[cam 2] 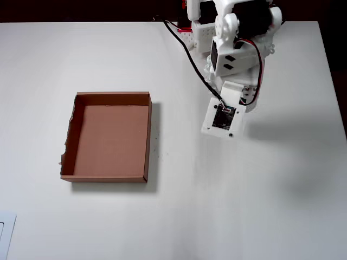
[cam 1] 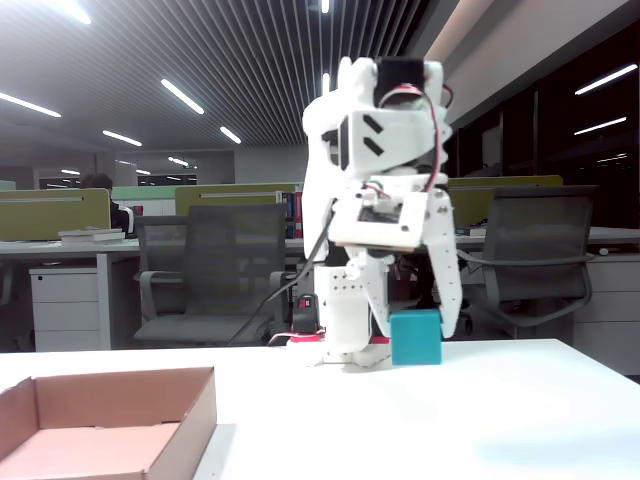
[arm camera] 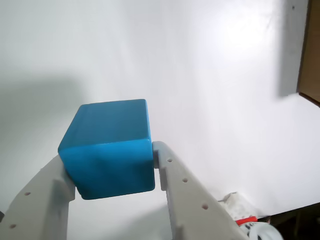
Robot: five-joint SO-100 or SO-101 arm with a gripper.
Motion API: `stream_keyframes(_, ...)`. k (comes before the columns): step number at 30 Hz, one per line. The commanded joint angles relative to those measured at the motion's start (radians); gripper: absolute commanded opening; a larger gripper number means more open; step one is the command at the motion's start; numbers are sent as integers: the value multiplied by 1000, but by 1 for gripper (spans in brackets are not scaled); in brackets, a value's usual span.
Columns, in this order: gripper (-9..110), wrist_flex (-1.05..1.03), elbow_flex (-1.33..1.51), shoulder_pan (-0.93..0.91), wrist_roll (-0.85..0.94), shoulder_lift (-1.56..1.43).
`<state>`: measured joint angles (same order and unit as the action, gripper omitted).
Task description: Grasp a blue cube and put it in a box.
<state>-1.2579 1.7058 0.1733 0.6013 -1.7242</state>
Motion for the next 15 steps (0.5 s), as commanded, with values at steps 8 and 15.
stream_keyframes(8, 14, -87, -178, -239, -40, -54)
stream_keyframes(15, 14, -97, -247, -417, -44, -32)
